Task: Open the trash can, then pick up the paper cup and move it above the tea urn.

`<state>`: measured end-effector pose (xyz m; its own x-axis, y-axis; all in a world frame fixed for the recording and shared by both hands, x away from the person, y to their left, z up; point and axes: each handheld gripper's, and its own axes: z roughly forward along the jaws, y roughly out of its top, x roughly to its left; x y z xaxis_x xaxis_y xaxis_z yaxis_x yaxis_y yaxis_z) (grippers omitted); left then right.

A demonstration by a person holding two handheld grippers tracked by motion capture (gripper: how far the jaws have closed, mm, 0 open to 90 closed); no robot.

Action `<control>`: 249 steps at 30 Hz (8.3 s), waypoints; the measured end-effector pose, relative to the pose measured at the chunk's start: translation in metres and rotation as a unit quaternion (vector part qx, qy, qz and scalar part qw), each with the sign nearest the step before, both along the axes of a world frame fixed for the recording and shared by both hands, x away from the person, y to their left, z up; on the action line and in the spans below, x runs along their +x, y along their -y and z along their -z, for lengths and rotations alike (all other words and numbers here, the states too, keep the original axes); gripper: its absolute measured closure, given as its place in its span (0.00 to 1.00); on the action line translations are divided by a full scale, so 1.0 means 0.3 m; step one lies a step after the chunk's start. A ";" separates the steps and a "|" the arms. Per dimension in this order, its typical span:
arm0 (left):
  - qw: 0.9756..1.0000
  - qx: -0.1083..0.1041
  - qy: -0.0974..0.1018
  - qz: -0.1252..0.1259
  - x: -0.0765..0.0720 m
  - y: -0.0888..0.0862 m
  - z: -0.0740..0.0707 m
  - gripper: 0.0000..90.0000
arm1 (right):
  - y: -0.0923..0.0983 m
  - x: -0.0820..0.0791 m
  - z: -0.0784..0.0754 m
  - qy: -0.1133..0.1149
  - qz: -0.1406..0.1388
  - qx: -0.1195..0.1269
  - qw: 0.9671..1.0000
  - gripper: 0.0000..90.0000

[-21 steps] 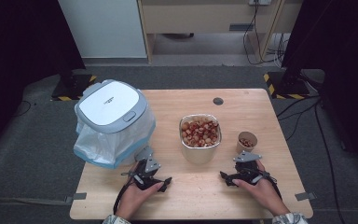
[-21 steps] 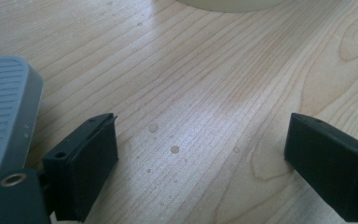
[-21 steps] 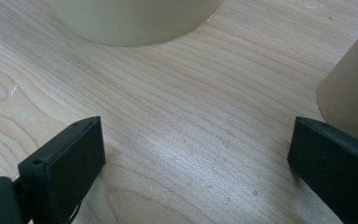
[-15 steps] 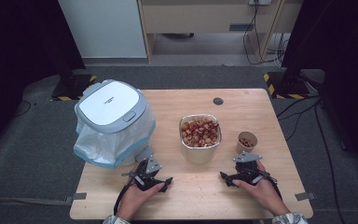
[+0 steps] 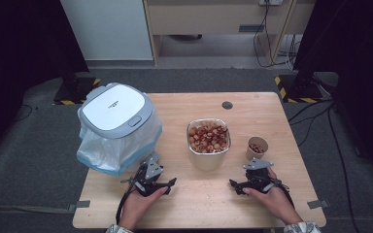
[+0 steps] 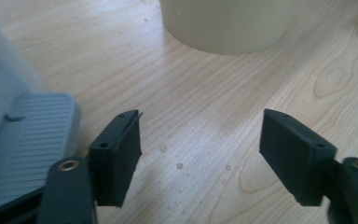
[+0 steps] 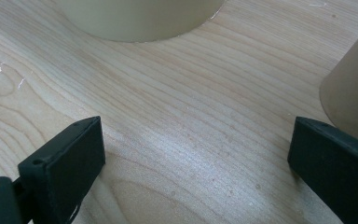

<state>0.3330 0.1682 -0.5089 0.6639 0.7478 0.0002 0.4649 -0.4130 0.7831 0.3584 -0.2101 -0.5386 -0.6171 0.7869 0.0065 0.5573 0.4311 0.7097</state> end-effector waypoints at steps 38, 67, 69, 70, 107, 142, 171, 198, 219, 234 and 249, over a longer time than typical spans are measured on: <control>0.990 0.075 0.044 -0.114 0.094 -0.099 0.005 0.99 | 0.002 -0.007 0.000 0.001 -0.004 0.001 1.000 0.05; 0.988 0.080 0.035 -0.123 0.096 -0.087 0.052 0.99 | 0.012 -0.009 -0.007 -0.009 -0.005 -0.003 1.000 0.07; 0.989 0.080 0.034 -0.122 0.096 -0.089 0.051 0.99 | 0.016 -0.013 -0.014 -0.014 -0.007 -0.008 1.000 0.08; 0.989 0.080 0.034 -0.122 0.096 -0.089 0.051 0.99 | 0.019 -0.015 -0.017 -0.007 -0.009 -0.012 1.000 0.08; 0.989 0.080 0.037 -0.121 0.097 -0.087 0.053 0.99 | 0.183 -0.015 -0.102 0.051 0.154 0.024 0.986 0.09; 0.989 0.076 0.038 -0.122 0.099 -0.088 0.054 0.99 | 0.116 0.213 -0.051 0.083 0.173 0.050 0.980 0.30; 0.989 0.079 0.039 -0.121 0.099 -0.086 0.054 0.99 | 0.156 0.232 -0.305 0.135 0.080 0.015 0.988 0.36; 0.989 0.078 0.039 -0.121 0.101 -0.086 0.054 0.99 | 0.055 0.350 -0.555 0.185 0.010 -0.009 0.983 0.36; 0.989 0.078 0.039 -0.121 0.101 -0.086 0.054 0.99 | -0.001 0.375 -0.641 0.201 -0.010 -0.031 0.979 0.36; 0.989 0.078 0.039 -0.121 0.101 -0.086 0.054 0.99 | -0.057 0.389 -0.689 0.210 -0.027 -0.044 0.976 0.36; 0.989 0.076 0.040 -0.122 0.102 -0.085 0.055 0.99 | -0.089 0.384 -0.721 0.225 -0.052 -0.053 0.972 0.36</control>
<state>0.3636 0.1937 -0.5253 0.4576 0.8728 0.1697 0.5044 -0.4119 0.7589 0.4736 -0.1834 -0.3224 -0.6151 0.7017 -0.3597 0.1505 0.5522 0.8200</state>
